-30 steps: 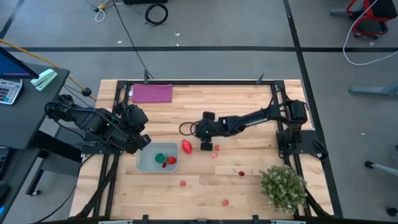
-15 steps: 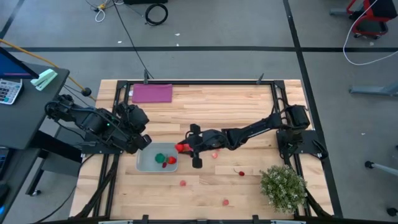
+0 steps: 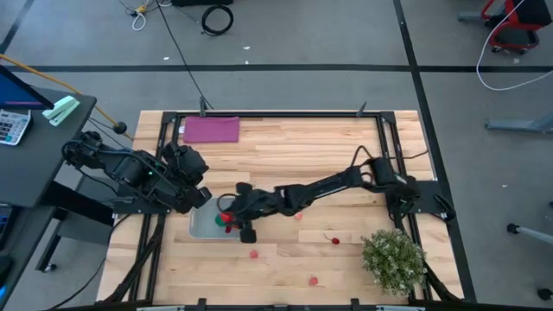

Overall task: Pick and placing Produce into tupperware
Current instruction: Put the red strawberry into the gray container, then put the pink dragon fruit into the gray container

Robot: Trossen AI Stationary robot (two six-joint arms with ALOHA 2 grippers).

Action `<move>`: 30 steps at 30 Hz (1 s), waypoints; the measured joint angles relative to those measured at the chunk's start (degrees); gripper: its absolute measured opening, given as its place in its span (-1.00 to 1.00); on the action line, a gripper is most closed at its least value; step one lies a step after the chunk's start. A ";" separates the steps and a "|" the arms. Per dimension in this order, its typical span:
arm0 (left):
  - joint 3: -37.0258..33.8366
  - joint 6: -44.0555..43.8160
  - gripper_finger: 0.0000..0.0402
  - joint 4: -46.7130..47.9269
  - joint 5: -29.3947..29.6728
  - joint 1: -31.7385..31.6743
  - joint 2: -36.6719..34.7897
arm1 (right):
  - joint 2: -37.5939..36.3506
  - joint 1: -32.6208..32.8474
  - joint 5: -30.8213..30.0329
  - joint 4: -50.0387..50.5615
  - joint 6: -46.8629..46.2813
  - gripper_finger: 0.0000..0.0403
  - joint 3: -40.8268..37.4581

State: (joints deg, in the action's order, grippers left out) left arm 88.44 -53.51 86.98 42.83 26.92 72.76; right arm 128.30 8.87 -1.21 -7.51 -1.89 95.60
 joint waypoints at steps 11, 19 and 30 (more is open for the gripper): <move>0.00 1.39 -0.92 0.32 0.00 0.00 0.03 | 10.15 -0.44 -0.12 32.52 5.09 -0.16 21.60; 0.00 1.28 -0.91 0.15 0.00 0.00 0.01 | 10.86 -0.47 -2.92 33.51 7.66 0.06 23.33; 0.01 1.21 -0.93 0.22 0.01 0.00 0.01 | 4.83 -0.46 -7.99 38.37 8.13 0.17 23.31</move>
State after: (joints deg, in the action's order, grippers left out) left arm 88.46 -52.30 87.20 42.84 26.92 72.77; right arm 133.13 8.41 -9.20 30.86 6.24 118.91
